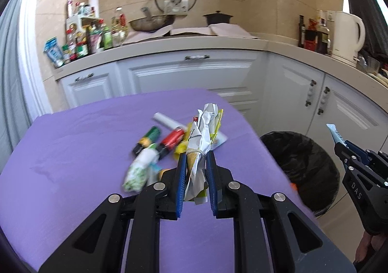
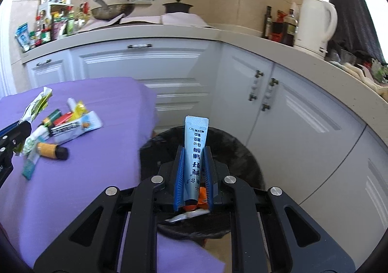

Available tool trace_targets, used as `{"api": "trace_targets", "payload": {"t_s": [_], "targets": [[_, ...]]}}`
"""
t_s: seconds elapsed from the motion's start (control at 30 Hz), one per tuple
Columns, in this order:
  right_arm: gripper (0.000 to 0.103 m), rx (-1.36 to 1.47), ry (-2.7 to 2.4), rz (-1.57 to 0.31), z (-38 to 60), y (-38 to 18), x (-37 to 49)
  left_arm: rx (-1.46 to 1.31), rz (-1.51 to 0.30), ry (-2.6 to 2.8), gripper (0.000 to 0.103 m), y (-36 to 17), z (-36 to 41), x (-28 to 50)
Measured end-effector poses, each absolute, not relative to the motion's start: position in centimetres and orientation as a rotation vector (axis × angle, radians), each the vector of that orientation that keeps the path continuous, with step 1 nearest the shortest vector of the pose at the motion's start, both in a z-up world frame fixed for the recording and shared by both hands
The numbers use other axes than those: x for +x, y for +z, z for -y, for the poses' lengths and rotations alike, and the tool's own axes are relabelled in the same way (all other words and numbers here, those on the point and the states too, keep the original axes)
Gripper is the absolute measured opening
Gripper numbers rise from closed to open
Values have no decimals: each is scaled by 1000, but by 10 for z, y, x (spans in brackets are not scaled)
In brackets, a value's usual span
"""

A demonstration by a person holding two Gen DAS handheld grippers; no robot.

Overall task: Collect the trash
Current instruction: 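Carry the blue tube and white wrapper over the black bin with both tools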

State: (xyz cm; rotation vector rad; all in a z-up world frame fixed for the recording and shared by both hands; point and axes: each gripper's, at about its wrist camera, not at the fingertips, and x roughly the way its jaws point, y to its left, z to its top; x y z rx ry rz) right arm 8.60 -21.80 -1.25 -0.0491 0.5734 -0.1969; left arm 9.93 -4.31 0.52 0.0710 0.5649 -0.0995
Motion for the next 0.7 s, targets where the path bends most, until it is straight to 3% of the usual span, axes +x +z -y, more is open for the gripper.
{"api": "trace_targets", "payload": {"t_s": [0.7], "targets": [[16,3,-269,-588,277,-24,110,152,-583,-182,18,-10,134,141]]}}
